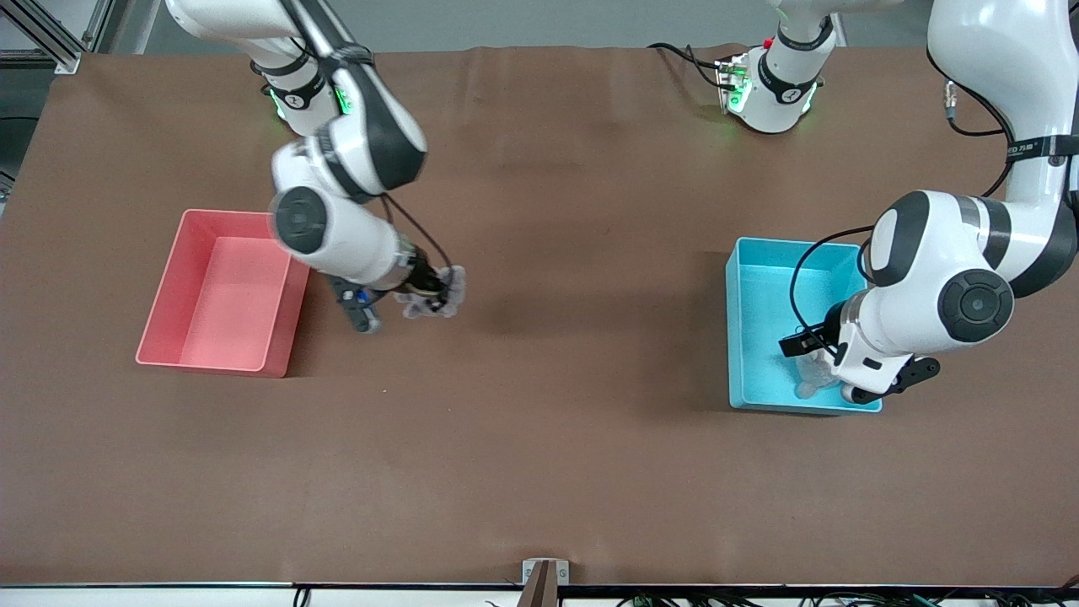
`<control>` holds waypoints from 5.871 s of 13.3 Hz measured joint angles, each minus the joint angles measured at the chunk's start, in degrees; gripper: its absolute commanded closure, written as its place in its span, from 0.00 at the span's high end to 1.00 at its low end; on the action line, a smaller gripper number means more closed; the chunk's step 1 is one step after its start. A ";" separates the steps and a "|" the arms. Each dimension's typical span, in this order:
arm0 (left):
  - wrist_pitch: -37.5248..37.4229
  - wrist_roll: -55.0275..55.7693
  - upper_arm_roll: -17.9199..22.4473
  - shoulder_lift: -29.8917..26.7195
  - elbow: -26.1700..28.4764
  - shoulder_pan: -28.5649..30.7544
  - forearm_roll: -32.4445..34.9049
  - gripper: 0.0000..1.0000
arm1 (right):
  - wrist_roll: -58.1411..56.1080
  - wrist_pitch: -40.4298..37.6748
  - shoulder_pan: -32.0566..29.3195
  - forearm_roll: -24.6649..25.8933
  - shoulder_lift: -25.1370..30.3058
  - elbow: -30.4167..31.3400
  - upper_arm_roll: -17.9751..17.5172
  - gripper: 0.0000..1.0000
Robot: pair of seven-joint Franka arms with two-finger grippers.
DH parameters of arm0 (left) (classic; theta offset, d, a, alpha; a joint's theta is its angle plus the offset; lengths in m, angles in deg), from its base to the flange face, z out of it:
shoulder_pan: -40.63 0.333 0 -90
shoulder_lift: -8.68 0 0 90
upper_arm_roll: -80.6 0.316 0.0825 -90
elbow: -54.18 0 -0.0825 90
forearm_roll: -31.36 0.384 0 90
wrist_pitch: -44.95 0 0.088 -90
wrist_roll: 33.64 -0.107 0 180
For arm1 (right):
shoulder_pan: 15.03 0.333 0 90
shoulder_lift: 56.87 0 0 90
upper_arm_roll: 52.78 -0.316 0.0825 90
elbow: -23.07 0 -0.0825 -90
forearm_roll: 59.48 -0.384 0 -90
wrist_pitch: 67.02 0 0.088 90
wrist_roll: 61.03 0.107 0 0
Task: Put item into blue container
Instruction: 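Carry the second plush mid-table with the right gripper while the left gripper returns, then set the second plush on the table and open the right gripper, then grasp the second plush with the left gripper while the right gripper retracts, then carry the plush into the blue box with the left gripper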
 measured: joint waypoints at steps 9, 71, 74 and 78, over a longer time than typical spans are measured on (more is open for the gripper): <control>0.14 23.21 -5.07 0.81 -1.50 -8.26 -3.24 1.00 | 12.31 19.10 10.21 0.00 -13.40 -0.11 0.13 0.10; 2.41 12.31 3.01 -5.08 12.77 -6.98 6.26 0.29 | -83.56 -39.78 -36.00 19.70 13.32 -18.88 3.91 1.00; 5.45 8.54 2.95 -6.43 19.05 -4.30 6.54 1.00 | -83.64 -39.91 -36.00 19.71 17.47 -16.75 3.89 1.00; 6.91 4.51 2.85 -7.98 19.30 -1.23 6.54 1.00 | -83.78 -40.03 -36.01 20.63 24.44 -12.29 3.45 1.00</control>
